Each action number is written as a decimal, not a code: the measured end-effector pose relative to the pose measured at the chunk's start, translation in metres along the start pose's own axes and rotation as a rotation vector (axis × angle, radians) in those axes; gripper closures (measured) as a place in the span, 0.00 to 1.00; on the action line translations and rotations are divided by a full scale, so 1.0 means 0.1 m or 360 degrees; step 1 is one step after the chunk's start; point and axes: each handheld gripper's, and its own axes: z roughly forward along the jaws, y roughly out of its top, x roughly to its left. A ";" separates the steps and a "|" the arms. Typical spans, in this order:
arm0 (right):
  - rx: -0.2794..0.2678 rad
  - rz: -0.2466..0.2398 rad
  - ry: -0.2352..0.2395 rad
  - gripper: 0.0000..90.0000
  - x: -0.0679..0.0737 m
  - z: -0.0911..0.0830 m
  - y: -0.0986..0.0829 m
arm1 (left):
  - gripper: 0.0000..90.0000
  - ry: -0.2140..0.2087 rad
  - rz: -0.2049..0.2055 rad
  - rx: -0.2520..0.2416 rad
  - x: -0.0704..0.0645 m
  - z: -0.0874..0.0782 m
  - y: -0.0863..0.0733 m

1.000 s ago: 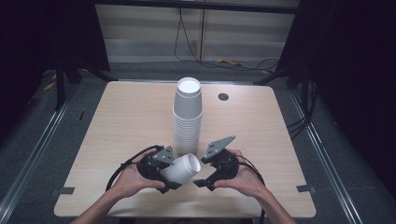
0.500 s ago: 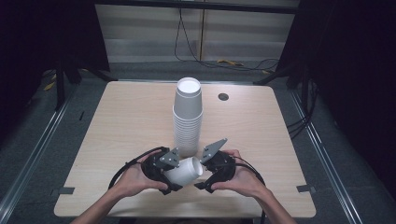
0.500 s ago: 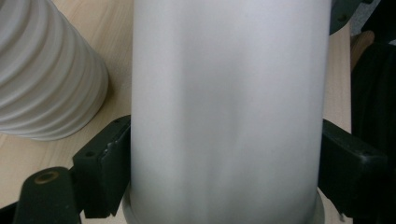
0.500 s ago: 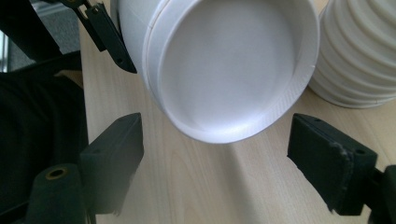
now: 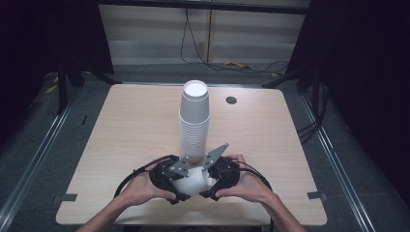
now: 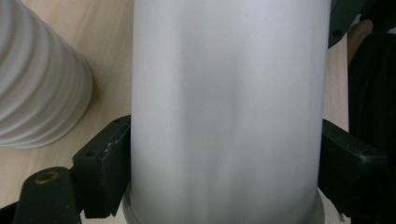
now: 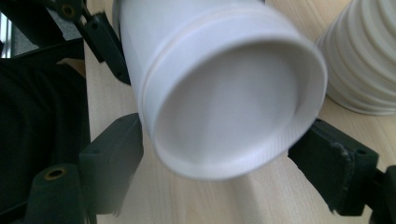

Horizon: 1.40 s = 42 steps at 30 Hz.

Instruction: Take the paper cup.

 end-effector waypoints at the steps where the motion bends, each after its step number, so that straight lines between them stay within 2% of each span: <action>1: 0.0005 -0.0012 0.0005 0.20 0.00 0.00 0.01 | 0.17 -0.0012 0.0008 0.0008 -0.01 0.01 0.00; 7: 0.0025 -0.0068 0.0045 0.22 0.03 0.03 0.06 | 0.17 -0.0001 0.0044 0.0035 -0.06 0.04 0.02; 13: 0.0028 -0.0052 0.0109 0.22 0.04 0.05 0.07 | 0.17 -0.0019 0.0096 0.0044 -0.08 0.04 0.06; 17: 0.0026 -0.0077 0.0134 0.23 0.04 0.04 0.09 | 0.17 -0.0030 0.0100 0.0062 -0.12 0.07 0.06; 20: 0.0030 -0.0097 0.0149 0.25 0.06 0.04 0.09 | 0.17 -0.0032 0.0139 0.0074 -0.14 0.08 0.05; 23: 0.0024 -0.0114 0.0142 0.25 0.07 0.04 0.08 | 0.17 -0.0020 0.0157 0.0054 -0.14 0.05 0.04; 25: 0.0034 -0.0100 0.0142 0.26 0.08 0.01 0.08 | 0.17 -0.0033 0.0185 0.0045 -0.13 0.03 0.04; 26: 0.0030 -0.0102 0.0138 0.26 0.08 0.01 0.08 | 0.17 -0.0022 0.0209 0.0016 -0.12 0.03 0.04; 29: 0.0004 -0.0070 0.0146 0.26 0.08 -0.02 0.07 | 0.16 -0.0026 0.0192 -0.0023 -0.12 0.01 0.03; 32: 0.0003 -0.0102 0.0144 0.26 0.08 -0.03 0.07 | 0.15 -0.0020 0.0199 -0.0031 -0.13 0.00 0.03; 42: -0.0020 -0.0094 0.0130 0.26 0.08 -0.03 0.08 | 0.14 -0.0028 0.0195 -0.0099 -0.08 -0.05 -0.02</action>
